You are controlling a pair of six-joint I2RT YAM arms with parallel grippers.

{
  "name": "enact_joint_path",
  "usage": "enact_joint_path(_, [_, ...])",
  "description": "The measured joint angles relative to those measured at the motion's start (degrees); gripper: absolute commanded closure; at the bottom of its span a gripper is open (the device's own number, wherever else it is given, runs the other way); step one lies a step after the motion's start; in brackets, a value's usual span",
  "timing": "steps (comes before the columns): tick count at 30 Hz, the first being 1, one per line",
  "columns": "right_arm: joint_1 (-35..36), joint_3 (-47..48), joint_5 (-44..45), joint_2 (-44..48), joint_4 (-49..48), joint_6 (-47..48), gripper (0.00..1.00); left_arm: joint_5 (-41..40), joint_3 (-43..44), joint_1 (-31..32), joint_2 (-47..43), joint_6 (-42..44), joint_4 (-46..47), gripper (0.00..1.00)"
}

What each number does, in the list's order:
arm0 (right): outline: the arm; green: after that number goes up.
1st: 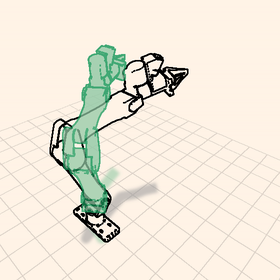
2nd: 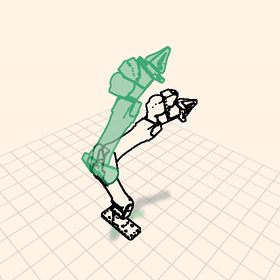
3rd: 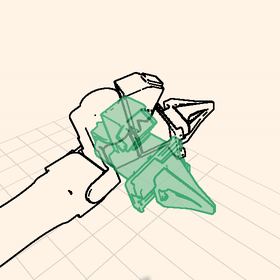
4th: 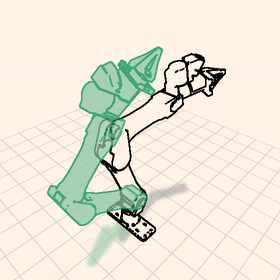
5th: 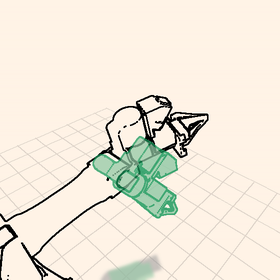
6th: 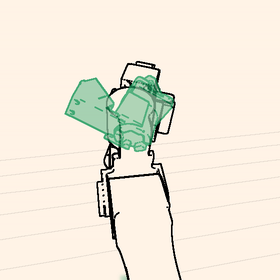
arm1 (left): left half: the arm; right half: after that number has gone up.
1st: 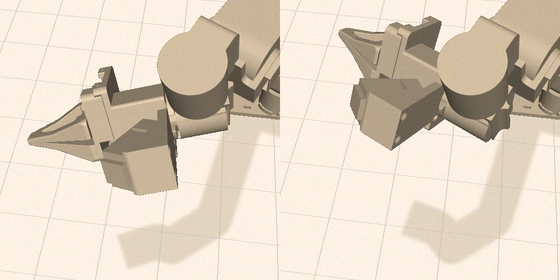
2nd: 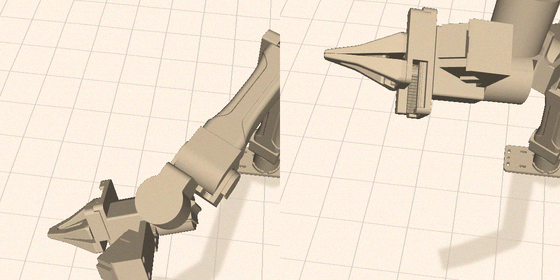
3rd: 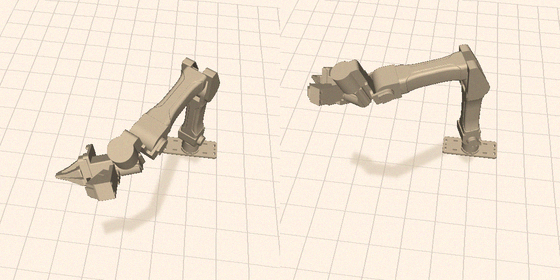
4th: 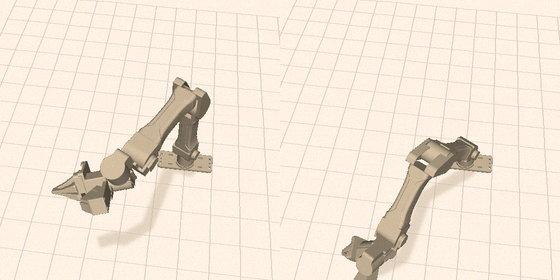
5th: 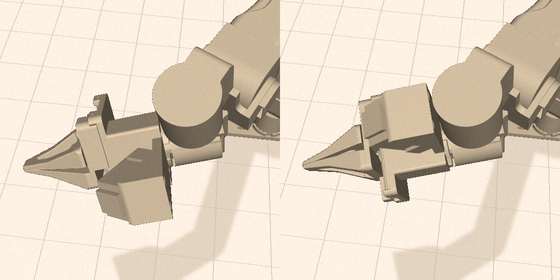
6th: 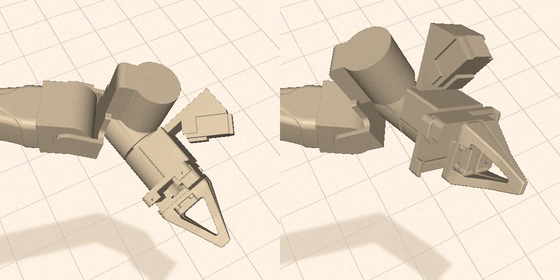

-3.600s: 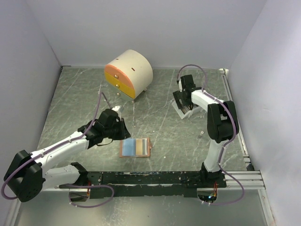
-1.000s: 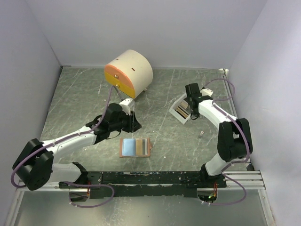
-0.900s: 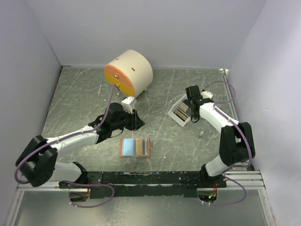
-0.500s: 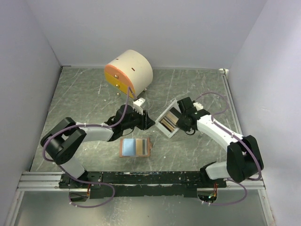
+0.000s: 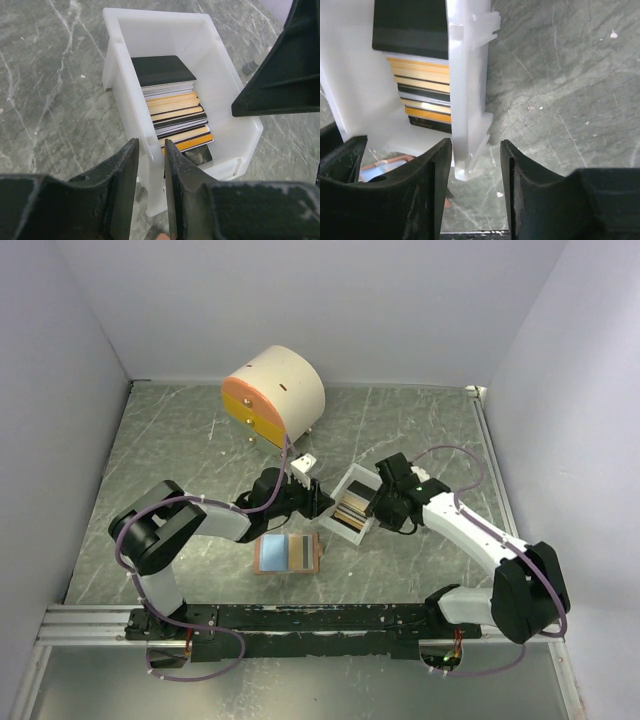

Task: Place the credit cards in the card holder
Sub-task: Move the storage box to the center of the board, then pick up the credit card from the storage box.

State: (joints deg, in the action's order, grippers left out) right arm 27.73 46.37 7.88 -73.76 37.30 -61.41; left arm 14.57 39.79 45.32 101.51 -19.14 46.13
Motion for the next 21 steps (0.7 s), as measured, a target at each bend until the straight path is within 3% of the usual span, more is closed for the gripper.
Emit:
enact_joint_path(5, [0.0, 0.0, -0.8, 3.6, -0.5, 6.7, 0.43, 0.0, -0.2, 0.0, 0.0, 0.9, 0.7, 0.69])
enact_joint_path(9, [-0.2, 0.0, -4.1, 7.8, -4.6, 18.6, 0.38, 0.0, -0.6, 0.0, 0.0, 1.7, 1.4, 0.74])
enact_joint_path(14, [-0.2, 0.8, -7.3, 8.9, -11.4, 35.2, 0.40, 0.0, -0.5, 0.0, 0.0, 2.7, 1.4, 0.71])
enact_joint_path(21, [-0.9, 1.6, -11.4, -1.2, -15.6, 49.6, 0.39, 0.1, -0.1, 0.0, 0.0, 2.6, 0.9, 0.61])
